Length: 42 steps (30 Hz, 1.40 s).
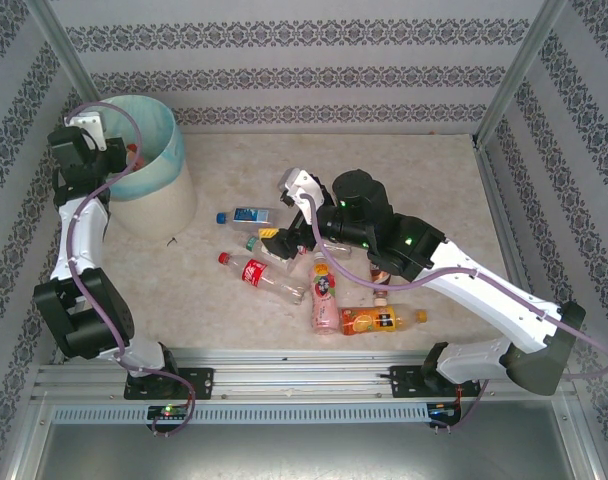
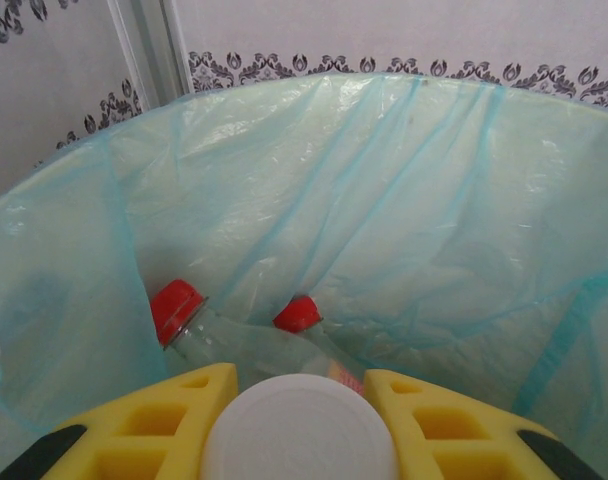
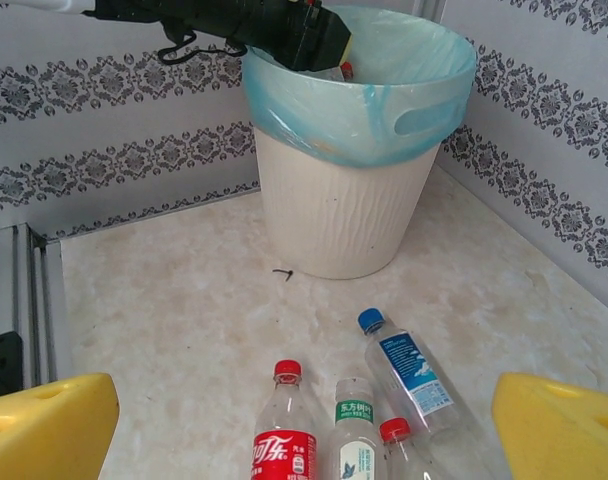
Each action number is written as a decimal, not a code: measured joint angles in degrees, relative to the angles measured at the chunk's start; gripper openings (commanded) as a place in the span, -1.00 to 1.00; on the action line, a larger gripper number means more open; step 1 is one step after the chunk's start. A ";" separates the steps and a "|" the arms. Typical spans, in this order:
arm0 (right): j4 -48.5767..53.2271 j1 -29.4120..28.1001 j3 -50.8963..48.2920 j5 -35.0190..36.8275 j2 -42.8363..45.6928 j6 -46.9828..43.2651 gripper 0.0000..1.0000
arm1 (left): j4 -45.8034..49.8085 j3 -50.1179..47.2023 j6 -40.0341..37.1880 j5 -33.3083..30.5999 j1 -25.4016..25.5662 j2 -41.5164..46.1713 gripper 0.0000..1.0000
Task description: Put the plastic bottles in the bin
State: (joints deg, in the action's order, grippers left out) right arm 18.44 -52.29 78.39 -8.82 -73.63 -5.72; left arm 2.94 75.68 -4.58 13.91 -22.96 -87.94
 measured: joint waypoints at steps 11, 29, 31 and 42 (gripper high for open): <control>0.17 0.00 -0.33 0.66 0.09 -0.07 0.93 | 4.94 5.01 0.39 -0.59 -0.02 -3.23 0.49; 2.91 0.59 0.48 4.39 -2.43 1.11 0.88 | 17.55 24.61 8.28 -0.81 3.56 9.03 0.57; 4.13 1.68 1.18 4.87 -2.97 2.97 0.85 | 19.96 24.61 7.85 -0.96 7.89 9.75 0.54; 14.27 13.75 -5.09 6.97 -2.38 20.50 0.74 | 27.71 13.00 2.71 -1.20 40.11 10.23 0.59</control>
State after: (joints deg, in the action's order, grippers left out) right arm 32.71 -38.54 73.30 -1.85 -76.01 14.79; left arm 30.65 88.68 -1.87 12.71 17.15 -77.71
